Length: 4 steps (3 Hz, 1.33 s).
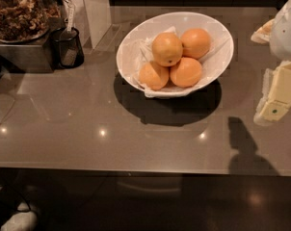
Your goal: Pick orange from white bowl
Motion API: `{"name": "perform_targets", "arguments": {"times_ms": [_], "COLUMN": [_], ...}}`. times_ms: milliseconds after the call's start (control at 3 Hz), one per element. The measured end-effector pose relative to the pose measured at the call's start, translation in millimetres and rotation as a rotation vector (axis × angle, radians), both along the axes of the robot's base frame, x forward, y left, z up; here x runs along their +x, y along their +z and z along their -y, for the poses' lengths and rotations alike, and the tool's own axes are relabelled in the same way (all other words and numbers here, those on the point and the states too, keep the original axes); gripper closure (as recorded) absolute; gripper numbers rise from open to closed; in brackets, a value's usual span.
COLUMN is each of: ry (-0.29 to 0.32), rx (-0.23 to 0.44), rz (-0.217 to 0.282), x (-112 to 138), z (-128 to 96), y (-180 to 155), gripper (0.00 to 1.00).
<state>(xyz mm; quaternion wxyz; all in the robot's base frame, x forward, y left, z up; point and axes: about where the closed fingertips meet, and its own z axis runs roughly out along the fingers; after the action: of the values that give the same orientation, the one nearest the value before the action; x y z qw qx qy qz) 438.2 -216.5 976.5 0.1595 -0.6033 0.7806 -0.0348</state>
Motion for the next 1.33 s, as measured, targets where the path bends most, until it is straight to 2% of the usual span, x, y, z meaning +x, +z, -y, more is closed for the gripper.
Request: {"name": "perform_targets", "arguments": {"times_ms": [333, 667, 1000, 1333], "ry": [0.005, 0.084, 0.214, 0.318], "rx": [0.000, -0.034, -0.067, -0.107], "rz": [0.014, 0.072, 0.118, 0.167], "x": [1, 19, 46, 69], "z": [-2, -25, -61, -100], "y": [3, 23, 45, 67], "gripper": [0.00, 0.00, 0.00, 0.00]}}
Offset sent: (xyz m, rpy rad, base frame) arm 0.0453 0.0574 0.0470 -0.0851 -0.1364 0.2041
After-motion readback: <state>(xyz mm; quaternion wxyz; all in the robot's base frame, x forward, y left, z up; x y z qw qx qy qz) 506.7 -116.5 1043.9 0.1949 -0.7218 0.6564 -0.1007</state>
